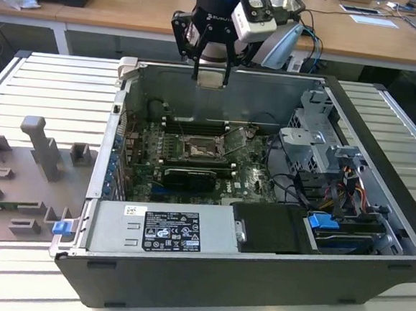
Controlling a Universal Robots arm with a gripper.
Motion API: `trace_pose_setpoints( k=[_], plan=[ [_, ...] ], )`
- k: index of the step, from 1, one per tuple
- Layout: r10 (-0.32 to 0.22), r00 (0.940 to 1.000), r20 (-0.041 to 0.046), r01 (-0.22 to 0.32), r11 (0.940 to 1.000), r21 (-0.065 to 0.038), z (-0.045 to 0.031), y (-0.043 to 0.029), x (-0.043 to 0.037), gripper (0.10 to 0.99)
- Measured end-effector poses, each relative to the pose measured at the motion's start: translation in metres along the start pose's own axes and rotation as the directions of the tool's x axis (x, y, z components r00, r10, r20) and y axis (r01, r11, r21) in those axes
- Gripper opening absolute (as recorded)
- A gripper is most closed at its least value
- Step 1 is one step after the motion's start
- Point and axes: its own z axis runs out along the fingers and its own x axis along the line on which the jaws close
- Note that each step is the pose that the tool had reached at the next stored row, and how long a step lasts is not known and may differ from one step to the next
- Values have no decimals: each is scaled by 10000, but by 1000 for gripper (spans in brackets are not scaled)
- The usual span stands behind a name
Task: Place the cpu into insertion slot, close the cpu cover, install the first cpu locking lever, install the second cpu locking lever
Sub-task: 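Place the cpu into insertion slot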
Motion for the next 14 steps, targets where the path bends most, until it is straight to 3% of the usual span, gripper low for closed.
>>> trace_pose_setpoints(
  k=[14],
  plan=[
    [503,9987,44,-503,9987,-10,1,0,0,541]
  ],
)
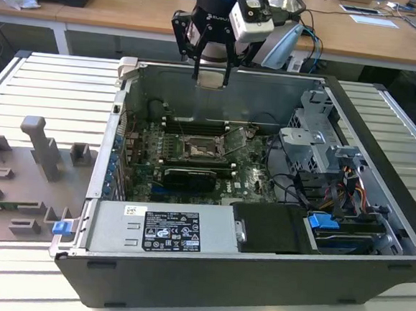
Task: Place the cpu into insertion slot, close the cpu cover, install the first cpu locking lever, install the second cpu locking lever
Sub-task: 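Place the cpu into insertion slot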
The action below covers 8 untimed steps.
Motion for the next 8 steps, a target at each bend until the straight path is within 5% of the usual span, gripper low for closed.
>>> trace_pose_setpoints(
  k=[8],
  plan=[
    [331,9994,30,-331,9995,-8,1,0,0,541]
  ],
)
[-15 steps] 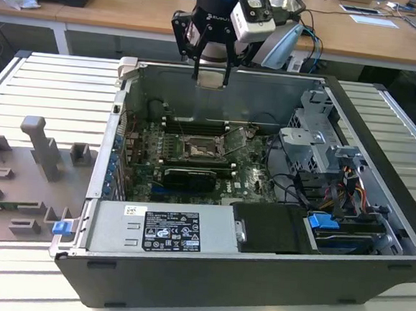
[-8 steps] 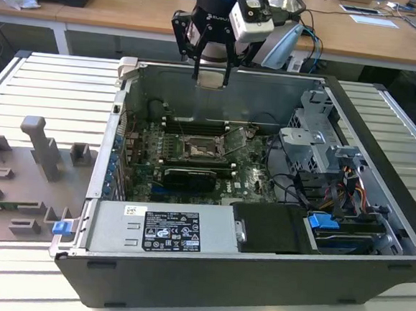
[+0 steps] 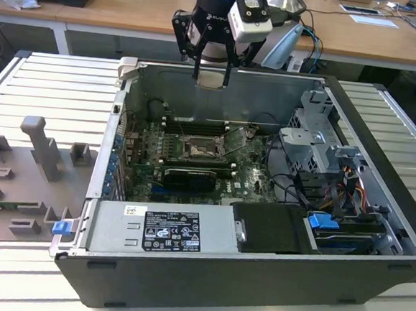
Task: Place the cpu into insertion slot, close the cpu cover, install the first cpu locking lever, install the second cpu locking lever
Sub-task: 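Place the cpu into insertion slot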
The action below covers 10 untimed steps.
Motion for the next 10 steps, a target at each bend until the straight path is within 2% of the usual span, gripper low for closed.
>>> trace_pose_setpoints(
  k=[10],
  plan=[
    [325,9995,29,-325,9995,-6,1,0,0,541]
  ],
)
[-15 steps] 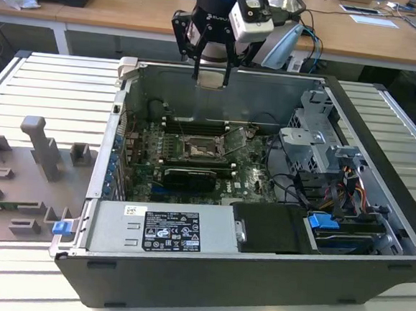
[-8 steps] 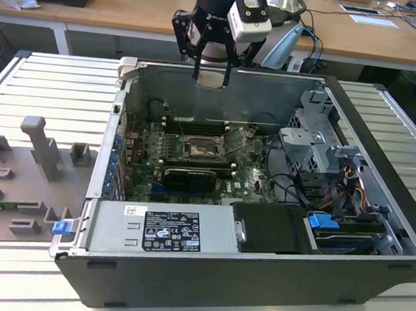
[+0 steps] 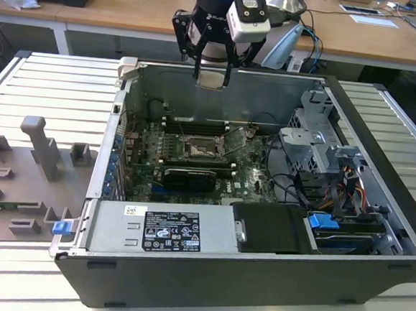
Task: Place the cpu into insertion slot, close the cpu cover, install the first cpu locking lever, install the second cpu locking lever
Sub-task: 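Place the cpu into insertion slot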
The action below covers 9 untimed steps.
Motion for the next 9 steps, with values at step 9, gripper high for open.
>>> trace_pose_setpoints(
  k=[9],
  plan=[
    [293,9996,26,-293,9996,-6,1,0,0,541]
  ],
)
